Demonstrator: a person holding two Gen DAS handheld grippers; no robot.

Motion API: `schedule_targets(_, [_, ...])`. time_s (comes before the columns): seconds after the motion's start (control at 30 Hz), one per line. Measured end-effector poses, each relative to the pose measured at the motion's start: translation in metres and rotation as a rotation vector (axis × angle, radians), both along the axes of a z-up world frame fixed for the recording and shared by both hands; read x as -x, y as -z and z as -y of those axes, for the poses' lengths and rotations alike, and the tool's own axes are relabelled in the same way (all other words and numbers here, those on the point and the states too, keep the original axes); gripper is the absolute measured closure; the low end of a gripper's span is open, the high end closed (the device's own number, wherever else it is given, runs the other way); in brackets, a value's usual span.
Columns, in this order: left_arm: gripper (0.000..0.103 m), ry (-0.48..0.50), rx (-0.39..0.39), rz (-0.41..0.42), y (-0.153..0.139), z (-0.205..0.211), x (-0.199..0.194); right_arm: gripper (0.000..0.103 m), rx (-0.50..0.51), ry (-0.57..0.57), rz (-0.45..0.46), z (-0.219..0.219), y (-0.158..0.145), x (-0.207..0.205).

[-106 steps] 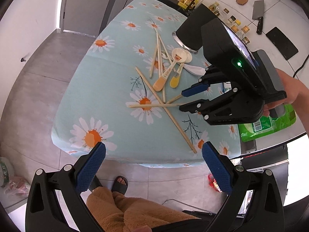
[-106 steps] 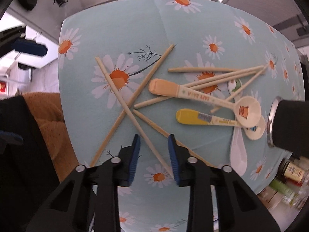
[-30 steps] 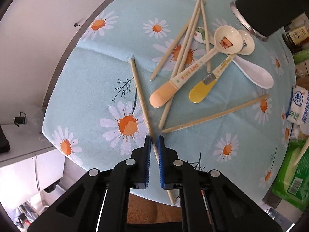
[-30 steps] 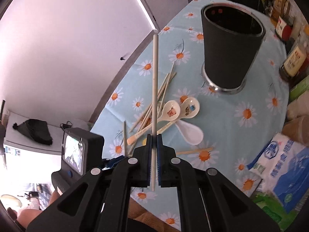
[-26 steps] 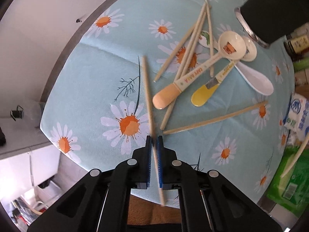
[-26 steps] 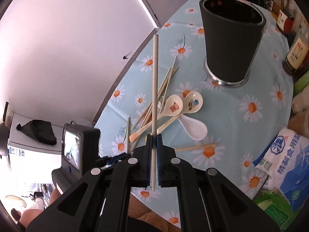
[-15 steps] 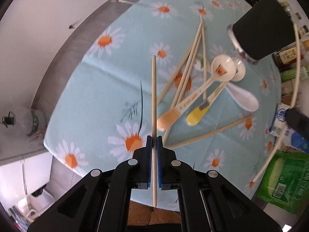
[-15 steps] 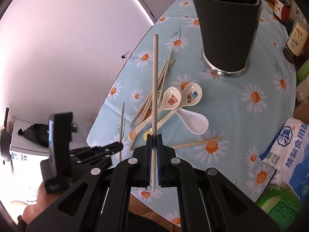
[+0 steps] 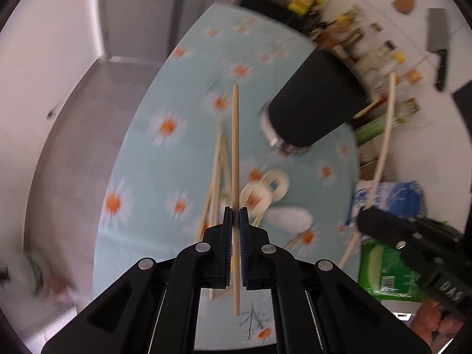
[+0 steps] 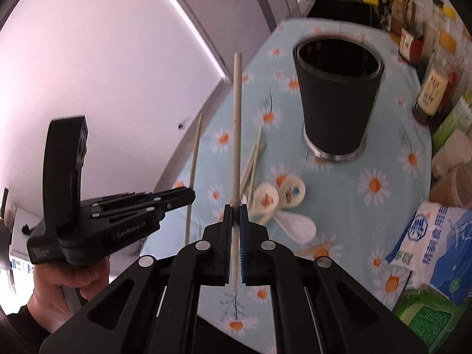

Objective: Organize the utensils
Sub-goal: 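Lift the left tool's chopstick over the black cup while the right tool carries its chopstick there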

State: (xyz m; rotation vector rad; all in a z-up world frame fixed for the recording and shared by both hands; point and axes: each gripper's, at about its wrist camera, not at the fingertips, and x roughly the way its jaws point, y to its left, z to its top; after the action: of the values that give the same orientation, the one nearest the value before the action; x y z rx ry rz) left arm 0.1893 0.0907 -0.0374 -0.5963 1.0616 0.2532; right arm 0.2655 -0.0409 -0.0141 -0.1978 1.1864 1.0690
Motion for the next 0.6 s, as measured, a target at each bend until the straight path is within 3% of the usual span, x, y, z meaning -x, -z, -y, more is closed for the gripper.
schedule_targets(0.37, [0.099, 0.233, 0.032, 0.328, -0.072, -0.009, -0.053, 0.097, -0.151, 0.166, 0.086, -0.003, -0.027, -0.036])
schedule_targets(0.6, [0.099, 0.291, 0.02, 0.516, -0.099, -0.011, -0.08, 0.097, -0.233, 0.266, 0.172, 0.009, -0.049, -0.064])
